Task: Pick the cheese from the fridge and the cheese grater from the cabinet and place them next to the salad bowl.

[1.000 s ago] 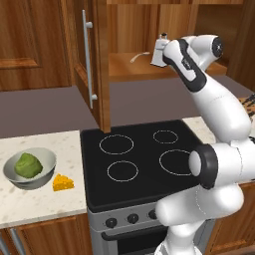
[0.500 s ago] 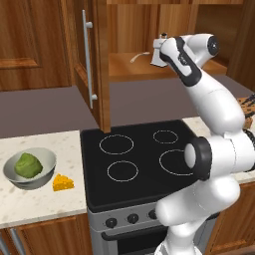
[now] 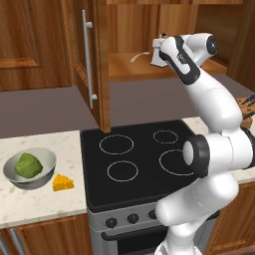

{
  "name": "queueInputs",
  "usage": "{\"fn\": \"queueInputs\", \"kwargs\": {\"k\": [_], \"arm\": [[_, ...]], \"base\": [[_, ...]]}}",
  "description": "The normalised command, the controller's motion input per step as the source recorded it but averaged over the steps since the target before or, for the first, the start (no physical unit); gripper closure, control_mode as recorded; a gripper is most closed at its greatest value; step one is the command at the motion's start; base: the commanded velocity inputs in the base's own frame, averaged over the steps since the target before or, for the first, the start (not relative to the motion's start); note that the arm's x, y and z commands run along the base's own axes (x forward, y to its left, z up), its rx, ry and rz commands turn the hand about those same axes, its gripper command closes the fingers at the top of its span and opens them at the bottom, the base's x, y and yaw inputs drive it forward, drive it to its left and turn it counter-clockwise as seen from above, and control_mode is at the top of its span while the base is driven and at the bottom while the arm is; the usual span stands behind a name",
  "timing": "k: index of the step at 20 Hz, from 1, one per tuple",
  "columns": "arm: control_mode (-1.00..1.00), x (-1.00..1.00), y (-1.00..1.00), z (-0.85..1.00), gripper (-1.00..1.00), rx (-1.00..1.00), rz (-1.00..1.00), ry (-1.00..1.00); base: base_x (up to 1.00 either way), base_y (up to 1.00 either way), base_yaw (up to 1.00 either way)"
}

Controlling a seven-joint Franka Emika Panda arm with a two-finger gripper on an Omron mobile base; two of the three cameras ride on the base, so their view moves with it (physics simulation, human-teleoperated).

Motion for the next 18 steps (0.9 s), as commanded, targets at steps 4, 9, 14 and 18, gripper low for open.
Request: {"fn": "queueInputs", "kwargs": {"k": [4, 9, 14, 18], "arm": [[-1.00, 0.06, 0.00, -0.02, -1.00, 0.00, 0.00, 0.00], [-1.00, 0.11, 0.00, -0.10, -1.00, 0.00, 0.00, 0.00], [-1.00, 0.11, 0.00, -0.22, -1.00, 0.00, 0.00, 0.00], [-1.00, 0.08, 0.00, -0.14, -1.00, 0.00, 0.00, 0.00]], "base": [[0.00, 0.00, 0.00], [0.00, 0.00, 0.00], [0.00, 0.00, 0.00], [0.00, 0.00, 0.00]]}}
